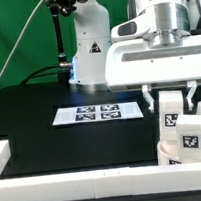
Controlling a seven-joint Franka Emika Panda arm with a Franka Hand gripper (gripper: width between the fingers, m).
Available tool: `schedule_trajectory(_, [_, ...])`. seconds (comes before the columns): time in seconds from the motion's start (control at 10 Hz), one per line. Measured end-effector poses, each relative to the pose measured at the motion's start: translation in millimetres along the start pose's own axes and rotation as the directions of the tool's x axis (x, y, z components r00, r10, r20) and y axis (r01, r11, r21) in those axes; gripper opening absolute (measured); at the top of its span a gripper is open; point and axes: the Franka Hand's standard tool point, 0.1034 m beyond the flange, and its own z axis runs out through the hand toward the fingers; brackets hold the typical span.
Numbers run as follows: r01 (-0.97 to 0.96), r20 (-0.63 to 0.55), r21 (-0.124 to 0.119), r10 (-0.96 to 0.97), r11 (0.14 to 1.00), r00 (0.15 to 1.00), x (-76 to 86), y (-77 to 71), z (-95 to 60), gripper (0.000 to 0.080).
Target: Assemble stool
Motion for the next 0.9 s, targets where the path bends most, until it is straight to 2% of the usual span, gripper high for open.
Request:
schedule_trajectory(0.3, [-0.004, 0.034, -0.001, 0.004, 1.0, 0.999, -2.8, 0.2, 1.9, 0.0337])
schedule_trajectory(0.4, [-0.007, 0.041, 0.0, 0.007, 1.0, 0.999, -2.3, 0.2, 1.4, 0.0565])
schedule_trajectory(0.5, [-0.016, 0.044, 0.005, 0.016, 1.0, 0.999, 3.4, 0.6, -2.6, 0.0565])
schedule_trajectory(0.6, [-0.02, 0.038, 0.006, 0.02, 1.0, 0.999, 7.6, 2.5, -5.6, 0.0635])
schedule_trajectory(0.9, [-0.049, 0.064, 0.021, 0.048, 0.999, 0.997, 23.2, 4.0, -18.8, 0.0649])
